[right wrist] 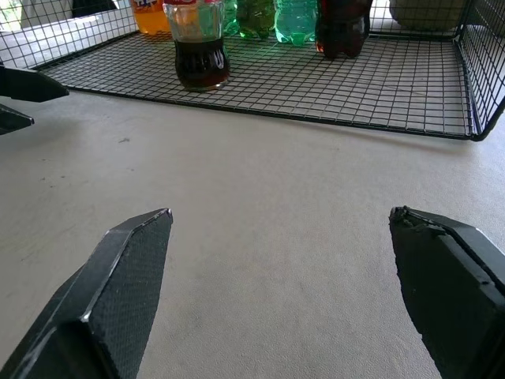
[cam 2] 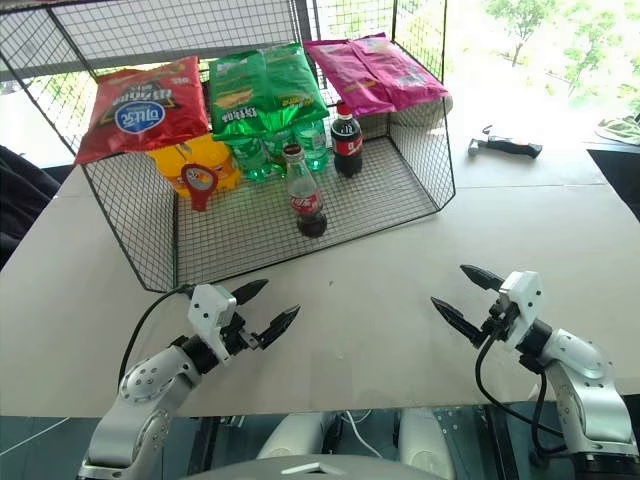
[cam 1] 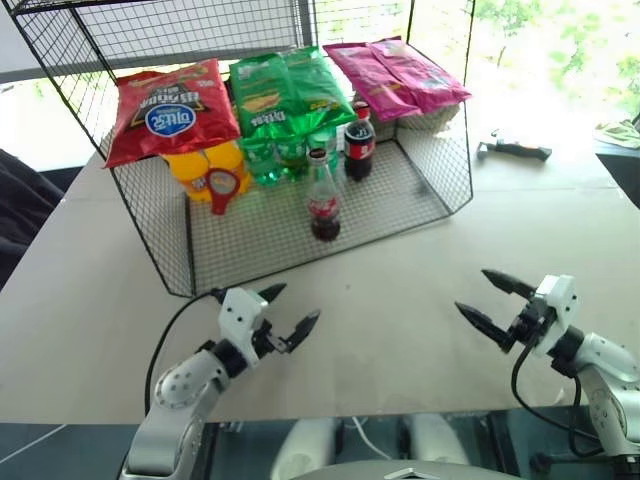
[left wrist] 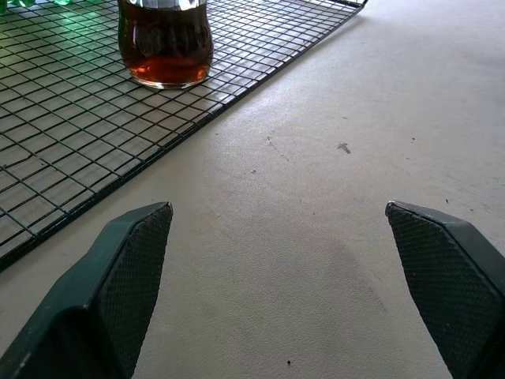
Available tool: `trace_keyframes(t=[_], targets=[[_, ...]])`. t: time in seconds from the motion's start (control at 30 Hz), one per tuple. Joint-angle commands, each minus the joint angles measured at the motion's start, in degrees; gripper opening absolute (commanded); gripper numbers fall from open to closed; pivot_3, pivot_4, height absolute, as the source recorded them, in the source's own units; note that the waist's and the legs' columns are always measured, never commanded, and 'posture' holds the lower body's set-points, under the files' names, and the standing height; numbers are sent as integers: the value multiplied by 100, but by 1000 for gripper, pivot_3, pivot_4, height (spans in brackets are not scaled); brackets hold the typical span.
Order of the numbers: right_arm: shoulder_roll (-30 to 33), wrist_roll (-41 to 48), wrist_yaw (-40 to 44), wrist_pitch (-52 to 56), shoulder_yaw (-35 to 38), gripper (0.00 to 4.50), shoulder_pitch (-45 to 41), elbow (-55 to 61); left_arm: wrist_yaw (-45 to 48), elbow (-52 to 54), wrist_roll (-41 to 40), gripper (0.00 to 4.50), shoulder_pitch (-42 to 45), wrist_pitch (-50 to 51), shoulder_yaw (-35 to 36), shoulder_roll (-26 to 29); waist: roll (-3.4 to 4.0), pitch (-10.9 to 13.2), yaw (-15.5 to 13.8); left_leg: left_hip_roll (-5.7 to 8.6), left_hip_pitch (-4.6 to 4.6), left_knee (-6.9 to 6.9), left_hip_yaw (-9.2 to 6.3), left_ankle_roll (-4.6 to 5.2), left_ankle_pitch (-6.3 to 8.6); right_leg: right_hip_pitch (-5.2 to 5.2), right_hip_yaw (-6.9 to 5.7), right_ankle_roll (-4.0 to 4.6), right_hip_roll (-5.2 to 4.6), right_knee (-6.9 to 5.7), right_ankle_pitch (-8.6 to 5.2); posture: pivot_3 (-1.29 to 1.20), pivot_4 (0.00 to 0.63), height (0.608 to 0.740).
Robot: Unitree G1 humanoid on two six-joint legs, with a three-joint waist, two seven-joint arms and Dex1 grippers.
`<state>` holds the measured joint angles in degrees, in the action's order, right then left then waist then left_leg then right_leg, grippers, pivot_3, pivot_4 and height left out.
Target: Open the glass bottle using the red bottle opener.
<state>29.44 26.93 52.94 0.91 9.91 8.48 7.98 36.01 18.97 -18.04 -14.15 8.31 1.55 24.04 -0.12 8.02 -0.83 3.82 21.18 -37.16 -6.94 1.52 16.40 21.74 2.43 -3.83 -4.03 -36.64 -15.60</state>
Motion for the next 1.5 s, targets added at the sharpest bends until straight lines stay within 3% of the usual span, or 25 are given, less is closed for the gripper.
trace_keyframes(t=[0.03,0.73,1.13,1.5], targets=[[-44,27,29,-141,36,4420,-69,-35,-39,143,-69,4500,36,-45,26,-58,-1,0,1,0,0,0,0,0,0,0,0,0,0,0,0,0,150,740],[-154,70,356,-314,-141,4420,-242,-393,30,-113,-231,4500,188,-135,117,-203,0,1,3,0,-3,-1,3,-1,-1,0,-2,0,1,-5,0,0,150,740],[-521,915,244,615,-860,4420,-1049,1202,-1310,-469,130,4500,1595,-612,710,-792,-16,7,5,1,-6,-8,0,-23,-14,1,-13,-2,6,-14,2,0,150,740],[-590,1023,207,749,-903,4420,-1377,1349,-2187,-728,1082,4500,2307,-1606,1131,-674,-27,11,1,6,6,-8,4,-27,-16,9,-15,-2,5,-9,2,0,150,740]])
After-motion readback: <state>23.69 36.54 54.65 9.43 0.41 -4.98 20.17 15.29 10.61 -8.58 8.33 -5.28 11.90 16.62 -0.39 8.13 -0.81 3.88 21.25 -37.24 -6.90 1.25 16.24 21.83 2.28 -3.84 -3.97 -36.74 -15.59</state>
